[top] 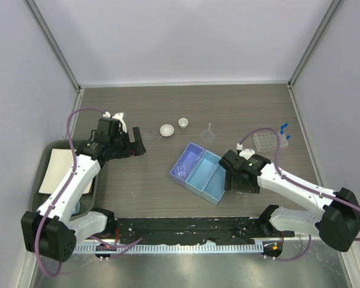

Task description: Organize the chemistry lab equipment

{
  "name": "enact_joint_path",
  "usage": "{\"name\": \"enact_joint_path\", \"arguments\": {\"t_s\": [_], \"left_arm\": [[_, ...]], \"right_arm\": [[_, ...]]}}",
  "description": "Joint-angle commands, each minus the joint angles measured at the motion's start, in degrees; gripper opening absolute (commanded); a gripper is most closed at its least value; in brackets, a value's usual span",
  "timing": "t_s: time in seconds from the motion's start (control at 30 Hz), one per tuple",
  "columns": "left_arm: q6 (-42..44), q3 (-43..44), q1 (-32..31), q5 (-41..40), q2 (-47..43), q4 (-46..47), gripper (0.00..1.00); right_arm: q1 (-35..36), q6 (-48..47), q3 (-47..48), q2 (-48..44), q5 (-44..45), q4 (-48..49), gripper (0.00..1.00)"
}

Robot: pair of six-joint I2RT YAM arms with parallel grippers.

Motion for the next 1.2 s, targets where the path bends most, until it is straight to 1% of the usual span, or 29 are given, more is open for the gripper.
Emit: {"name": "enact_joint_path", "arguments": {"t_s": [0.0,0.27,0.37,0.57,0.63,0.9,0.93,1.0,1.07,1.1,1.13,1.17], "left_arm": [[1.24,-0.14,0.3,0.08,-0.27,0.86,1.0],[1.24,-0.14,0.3,0.17,-0.01,0.86,1.0],[1.33,-0.14,0.3,0.34,0.08,0.86,1.0],[1.24,-0.14,0.3,0.26,-0.01,0.86,1.0],[1.33,-0.23,0.3,0.43,0.08,0.77,1.0],[1.33,-0.23,0.3,0.34,-0.01,0.86,1.0],[1.24,-0.32,0.3,0.34,0.08,0.77,1.0],[1.24,-0.32,0.3,0.26,-0.01,0.77,1.0],[1.33,-0.32,0.3,0.26,-0.09,0.77,1.0],[1.33,-0.32,0.3,0.34,-0.09,0.77,1.0],[1.33,-0.32,0.39,0.43,-0.09,0.77,1.0],[1.24,-0.32,0.3,0.43,-0.09,0.77,1.0]], "right_arm": [[-0.44,1.35,0.96,1.32,2.86,2.88,0.79],[-1.05,1.61,-0.79,0.88,3.03,3.32,0.76],[-1.05,1.79,-1.06,0.7,2.95,3.06,0.72],[-1.05,2.23,-1.76,-0.26,2.6,2.53,0.71],[-1.05,2.41,-1.85,-0.61,2.68,2.62,0.67],[-1.05,2.84,-2.47,-0.97,2.33,2.62,0.58],[-1.05,2.93,-2.55,-0.97,2.42,2.62,0.55],[-1.14,3.02,-2.64,-0.97,2.25,2.53,0.52],[-1.05,3.11,-2.9,-1.06,2.07,2.53,0.47],[-1.05,3.11,-2.91,-1.14,1.98,2.53,0.43],[-1.05,3.11,-2.91,-1.14,2.07,2.53,0.34],[-1.05,3.2,-2.82,-1.32,1.89,2.44,0.29]]}}
